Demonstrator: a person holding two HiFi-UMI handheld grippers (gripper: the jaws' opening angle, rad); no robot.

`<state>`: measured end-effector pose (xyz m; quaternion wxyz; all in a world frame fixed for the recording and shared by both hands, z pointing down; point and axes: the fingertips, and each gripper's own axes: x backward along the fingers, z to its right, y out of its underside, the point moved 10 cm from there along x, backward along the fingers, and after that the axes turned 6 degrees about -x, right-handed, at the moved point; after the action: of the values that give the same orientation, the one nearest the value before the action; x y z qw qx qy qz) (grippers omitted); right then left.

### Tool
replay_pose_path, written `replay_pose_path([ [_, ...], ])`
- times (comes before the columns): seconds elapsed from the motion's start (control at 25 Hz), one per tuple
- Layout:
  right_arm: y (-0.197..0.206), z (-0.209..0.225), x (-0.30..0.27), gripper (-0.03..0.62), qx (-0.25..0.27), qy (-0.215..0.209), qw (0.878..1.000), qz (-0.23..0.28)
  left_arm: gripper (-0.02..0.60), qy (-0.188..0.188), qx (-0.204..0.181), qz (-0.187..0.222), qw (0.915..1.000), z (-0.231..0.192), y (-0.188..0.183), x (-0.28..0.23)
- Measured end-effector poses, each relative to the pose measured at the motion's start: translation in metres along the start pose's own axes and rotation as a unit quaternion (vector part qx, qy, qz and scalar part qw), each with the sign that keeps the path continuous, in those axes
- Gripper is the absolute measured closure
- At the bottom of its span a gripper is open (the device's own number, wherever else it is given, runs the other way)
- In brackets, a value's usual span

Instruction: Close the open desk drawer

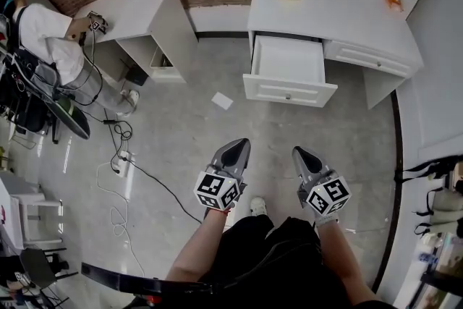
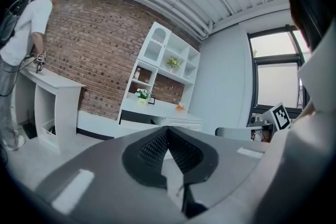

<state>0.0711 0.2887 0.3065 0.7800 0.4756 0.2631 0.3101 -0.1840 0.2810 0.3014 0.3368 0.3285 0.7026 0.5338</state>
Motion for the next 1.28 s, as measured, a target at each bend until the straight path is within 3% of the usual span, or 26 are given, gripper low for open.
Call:
replay_pose_path([
  [0.44, -0.004, 0.022, -0.007, 0.594, -0.005, 0.036, 0.999, 0.001, 0.58, 0.041, 0.007, -0.013, 0.999, -0.007, 0.008, -0.03],
  [0.88, -0.002, 0.091, -0.075, 0.594, -0.008, 0.044, 0.999, -0.006, 0.58, 0.051, 0.005, -0.042, 0.9978, -0.042, 0.028, -0.103],
  [1.08, 0.005, 0.123, -0.102, 0.594, 0.017, 0.05, 0.998, -0.033, 0.58, 0.047, 0.028, -0.062, 0.9966, -0.054, 0.05, -0.145],
  [1.28, 0.024, 0.162, -0.124, 0.594, 0.004, 0.065, 0.996, -0.054, 0.58, 0.051, 0.037, -0.079, 0.9949, -0.065, 0.071, -0.185],
])
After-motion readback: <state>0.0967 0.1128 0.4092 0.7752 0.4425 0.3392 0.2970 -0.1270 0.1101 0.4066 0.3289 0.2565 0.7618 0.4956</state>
